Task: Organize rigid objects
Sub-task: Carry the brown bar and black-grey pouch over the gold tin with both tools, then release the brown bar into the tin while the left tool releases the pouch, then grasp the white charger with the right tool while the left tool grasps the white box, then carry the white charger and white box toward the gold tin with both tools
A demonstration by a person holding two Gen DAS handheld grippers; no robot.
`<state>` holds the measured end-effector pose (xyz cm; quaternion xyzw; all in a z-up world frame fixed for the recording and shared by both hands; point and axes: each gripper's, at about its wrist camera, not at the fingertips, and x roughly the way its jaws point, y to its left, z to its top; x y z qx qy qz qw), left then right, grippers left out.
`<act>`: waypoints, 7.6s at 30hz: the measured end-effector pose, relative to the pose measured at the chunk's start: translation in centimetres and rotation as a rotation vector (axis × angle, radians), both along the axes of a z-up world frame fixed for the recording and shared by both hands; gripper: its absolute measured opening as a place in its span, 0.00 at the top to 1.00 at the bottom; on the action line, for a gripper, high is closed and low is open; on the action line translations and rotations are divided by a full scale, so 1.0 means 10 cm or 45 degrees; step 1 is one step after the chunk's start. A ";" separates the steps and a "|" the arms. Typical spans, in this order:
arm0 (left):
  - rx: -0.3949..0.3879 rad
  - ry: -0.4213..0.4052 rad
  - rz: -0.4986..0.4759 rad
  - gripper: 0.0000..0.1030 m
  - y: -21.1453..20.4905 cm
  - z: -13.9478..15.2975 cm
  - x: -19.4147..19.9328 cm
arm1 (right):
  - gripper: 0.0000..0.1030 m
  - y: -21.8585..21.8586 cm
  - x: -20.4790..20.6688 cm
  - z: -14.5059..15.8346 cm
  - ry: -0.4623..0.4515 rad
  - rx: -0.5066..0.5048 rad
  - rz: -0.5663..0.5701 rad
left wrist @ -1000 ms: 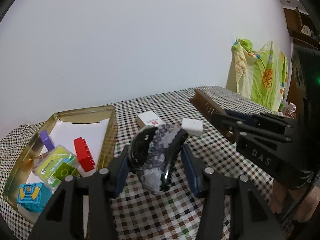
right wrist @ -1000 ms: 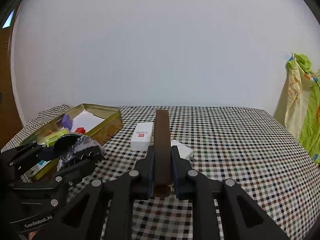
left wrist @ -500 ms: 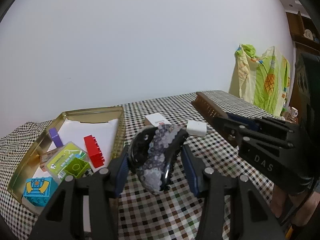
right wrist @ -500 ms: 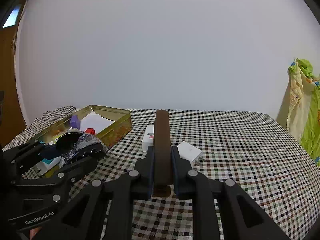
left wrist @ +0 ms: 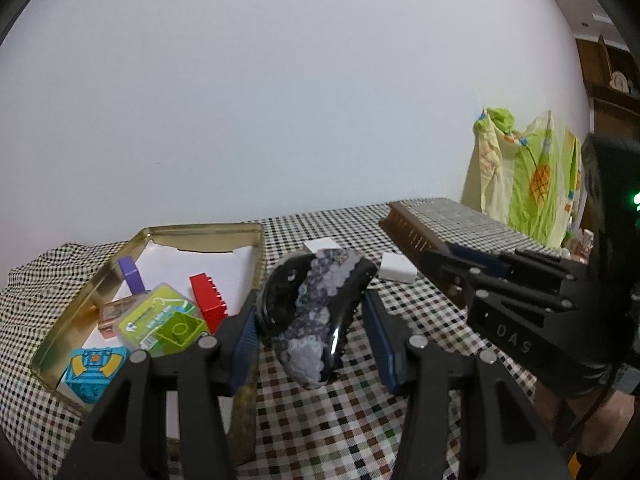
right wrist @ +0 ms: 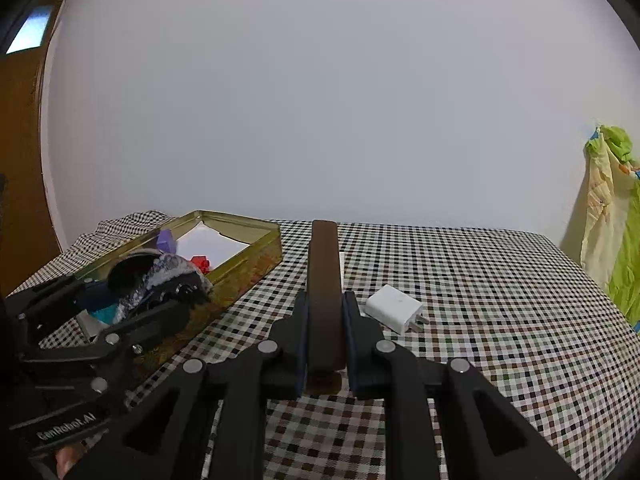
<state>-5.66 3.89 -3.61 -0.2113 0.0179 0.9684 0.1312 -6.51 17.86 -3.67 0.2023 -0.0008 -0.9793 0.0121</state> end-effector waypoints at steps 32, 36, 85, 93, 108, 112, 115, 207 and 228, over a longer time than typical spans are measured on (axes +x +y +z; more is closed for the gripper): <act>0.019 0.061 0.307 0.52 -1.11 0.23 -0.12 | 0.83 -0.52 -0.39 0.19 -0.034 0.009 0.216; 0.021 0.013 0.311 0.52 -1.13 0.19 -0.22 | 0.83 -0.59 -0.43 0.20 -0.040 0.019 0.234; 0.067 -0.369 0.333 0.52 -1.59 -0.14 -1.08 | 0.83 -1.11 -1.13 0.10 -0.302 0.096 0.396; 0.032 -0.365 0.358 0.40 -1.57 -0.19 -1.11 | 0.83 -1.11 -1.24 -0.02 -0.334 0.088 0.391; 0.055 -0.270 0.458 0.00 -1.49 0.00 -0.96 | 0.43 -0.95 -1.06 0.09 -0.217 0.001 0.413; 0.070 -0.271 0.452 0.00 -1.41 0.03 -0.95 | 0.43 -0.79 -1.03 0.11 -0.205 -0.003 0.388; 0.072 -0.263 0.423 0.00 -1.29 0.06 -0.95 | 0.43 -0.69 -1.05 0.11 -0.203 -0.014 0.362; -0.096 -0.569 -0.029 0.61 0.93 -0.59 -1.86 | 0.44 1.39 -1.34 -0.54 -0.567 -0.105 0.062; -0.079 -0.485 -0.096 0.61 0.90 -0.62 -1.30 | 0.44 0.98 -1.10 -0.44 -0.495 -0.082 0.021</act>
